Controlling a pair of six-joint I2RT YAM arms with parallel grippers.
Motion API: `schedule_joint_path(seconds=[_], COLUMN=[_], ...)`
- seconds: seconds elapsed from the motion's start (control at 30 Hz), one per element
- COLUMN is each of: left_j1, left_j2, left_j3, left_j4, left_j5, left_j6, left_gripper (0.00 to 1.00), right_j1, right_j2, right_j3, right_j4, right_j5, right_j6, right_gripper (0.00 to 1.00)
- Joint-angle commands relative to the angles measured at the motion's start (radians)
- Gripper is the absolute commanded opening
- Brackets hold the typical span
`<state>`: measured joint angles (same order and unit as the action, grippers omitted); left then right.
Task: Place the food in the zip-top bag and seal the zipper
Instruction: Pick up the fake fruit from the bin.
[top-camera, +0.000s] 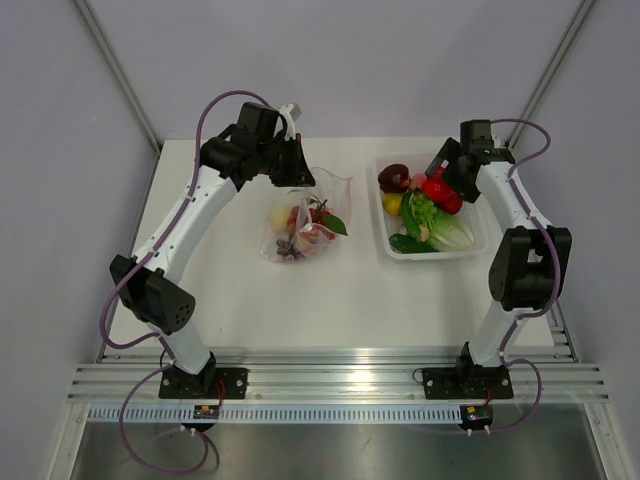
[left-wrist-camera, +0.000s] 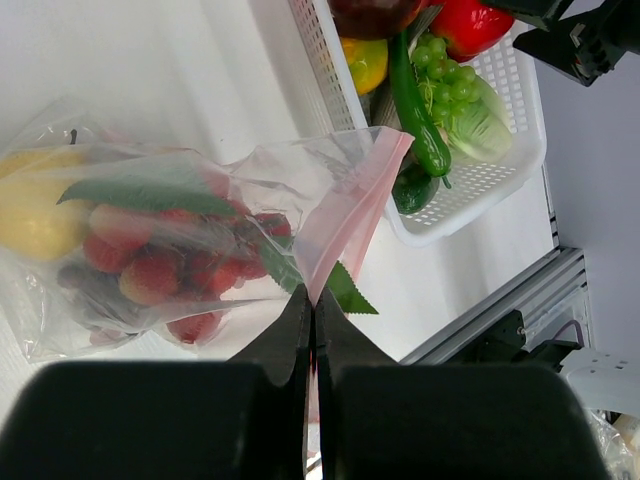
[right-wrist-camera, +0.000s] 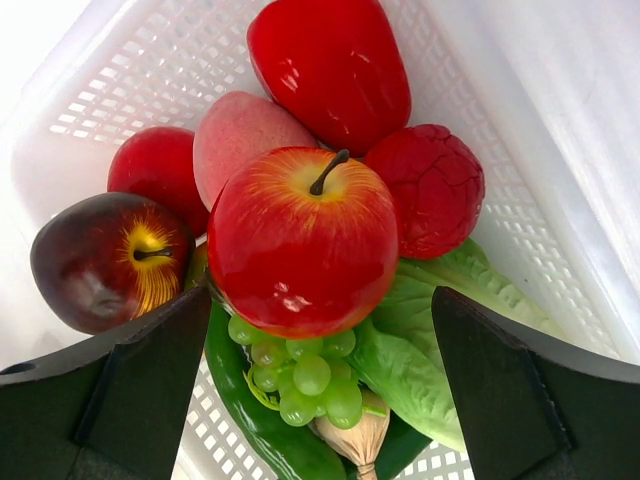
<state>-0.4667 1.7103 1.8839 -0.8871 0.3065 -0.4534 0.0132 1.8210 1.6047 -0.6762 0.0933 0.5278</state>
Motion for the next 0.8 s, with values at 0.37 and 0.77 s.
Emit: schedule_joint_path(seconds=[0.37, 0.77], left_j1=[0.0, -0.001], left_j2=[-0.025, -0.025], left_j3=[-0.002, -0.02], left_j4=[0.077, 0.094], left_j5=[0.034, 0.046], left_j6=[0.001, -0.014], left_gripper=[0.0, 0.0], right_j1=[-0.004, -0.004], right_j2=[0.078, -0.141], right_j3=[0.041, -0.081], right_j4=[0.053, 0.089], right_j5=[-0.04, -0.05], right_j6=[-0.008, 0.015], right_gripper=[0.98, 0.63])
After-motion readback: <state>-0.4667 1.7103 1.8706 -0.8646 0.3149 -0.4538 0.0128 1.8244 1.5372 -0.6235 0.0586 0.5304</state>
